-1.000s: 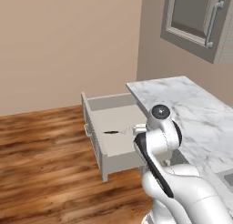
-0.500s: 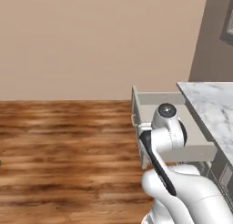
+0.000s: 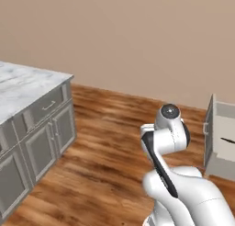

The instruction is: Organize the utensils by type. Pick up the wooden spoons from the counter and place them in the open cabinet. Then pick up the metallic utensils from the counter and place them in the open drawer.

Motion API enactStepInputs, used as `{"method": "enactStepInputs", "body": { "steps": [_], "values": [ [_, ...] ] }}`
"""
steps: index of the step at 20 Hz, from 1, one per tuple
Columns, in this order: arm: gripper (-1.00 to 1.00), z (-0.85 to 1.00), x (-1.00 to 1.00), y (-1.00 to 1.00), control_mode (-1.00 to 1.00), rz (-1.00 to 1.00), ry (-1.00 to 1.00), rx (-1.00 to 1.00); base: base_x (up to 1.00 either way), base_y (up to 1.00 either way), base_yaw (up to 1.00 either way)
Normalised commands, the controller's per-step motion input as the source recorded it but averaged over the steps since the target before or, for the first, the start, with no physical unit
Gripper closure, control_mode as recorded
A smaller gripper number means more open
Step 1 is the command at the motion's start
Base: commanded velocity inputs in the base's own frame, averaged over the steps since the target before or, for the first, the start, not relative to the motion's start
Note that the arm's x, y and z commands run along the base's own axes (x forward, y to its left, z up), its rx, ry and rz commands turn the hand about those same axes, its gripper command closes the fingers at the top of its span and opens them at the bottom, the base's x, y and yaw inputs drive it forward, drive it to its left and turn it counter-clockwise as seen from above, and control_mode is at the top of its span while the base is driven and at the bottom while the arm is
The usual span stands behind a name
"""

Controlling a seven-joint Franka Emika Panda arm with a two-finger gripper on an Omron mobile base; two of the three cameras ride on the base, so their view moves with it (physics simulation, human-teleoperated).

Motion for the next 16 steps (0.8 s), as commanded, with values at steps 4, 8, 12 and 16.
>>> {"method": "enactStepInputs", "body": {
  "steps": [4, 8, 12, 16],
  "values": [
    [-1.00, 0.00, 0.00, 0.00, 1.00, 0.00, 0.00, 0.00, 0.07, 0.46, 0.57],
    [-1.00, 0.00, 0.00, 0.00, 1.00, 0.00, 0.00, 0.00, 0.44, 0.26, 0.48],
    [-1.00, 0.00, 0.00, 0.00, 1.00, 0.00, 0.00, 0.00, 0.60, 0.06, 0.38],
    [-1.00, 0.00, 0.00, 0.00, 1.00, 0.00, 0.00, 0.00, 0.67, 0.06, 0.35]
  ]
}}
